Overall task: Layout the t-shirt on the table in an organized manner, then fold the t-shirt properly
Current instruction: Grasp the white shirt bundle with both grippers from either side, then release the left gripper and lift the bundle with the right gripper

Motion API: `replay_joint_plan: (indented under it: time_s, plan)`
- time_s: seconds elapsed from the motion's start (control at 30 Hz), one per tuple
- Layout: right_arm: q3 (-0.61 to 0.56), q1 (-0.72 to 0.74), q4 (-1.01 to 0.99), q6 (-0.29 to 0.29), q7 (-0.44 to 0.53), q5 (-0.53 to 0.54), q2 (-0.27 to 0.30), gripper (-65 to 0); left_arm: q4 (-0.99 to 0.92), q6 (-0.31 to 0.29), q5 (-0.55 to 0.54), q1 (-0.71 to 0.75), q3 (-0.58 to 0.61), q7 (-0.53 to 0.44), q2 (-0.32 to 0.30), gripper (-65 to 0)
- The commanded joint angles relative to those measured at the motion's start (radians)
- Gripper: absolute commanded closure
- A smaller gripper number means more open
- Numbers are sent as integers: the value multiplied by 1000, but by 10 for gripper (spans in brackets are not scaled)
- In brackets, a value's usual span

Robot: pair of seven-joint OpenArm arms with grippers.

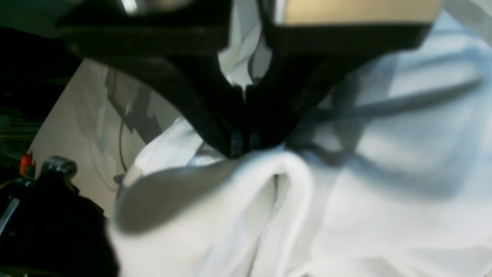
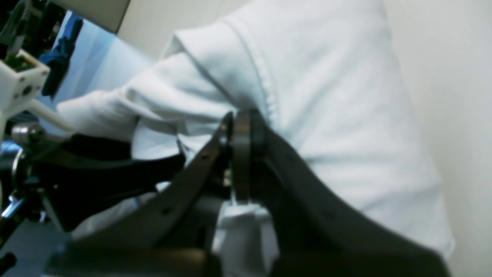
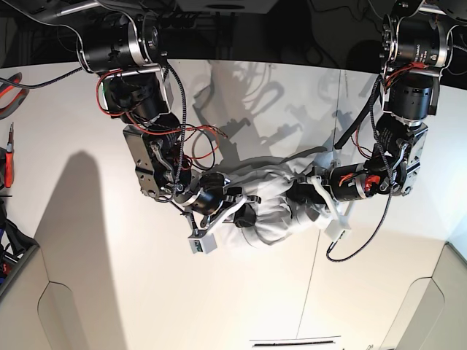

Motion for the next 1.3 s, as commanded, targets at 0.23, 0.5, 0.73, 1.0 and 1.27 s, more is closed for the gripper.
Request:
replay_joint_plan:
  time_s: [0.23,0.5,0.73,1.0,1.27]
  plan:
    - [0,36,-2,-312,-40,-178,3,0,8,22,28,-15,-4,15,-14,0]
    - [0,40,111,-153,-35,-147,3,0,82,-75,-154,-30,-5,6,-46,0]
    - [0,40,330,-12,-132,-101,3,0,342,-89,-338,-30,-37,26,-113,0]
    - [-1,41,561,155,-250,-16,4,0,536,-89,-383,-30,-179,64,-113,0]
    - [-46,47,456,159,-149,-100,9,0,535,-89,-353,-13,-209,61,-113,0]
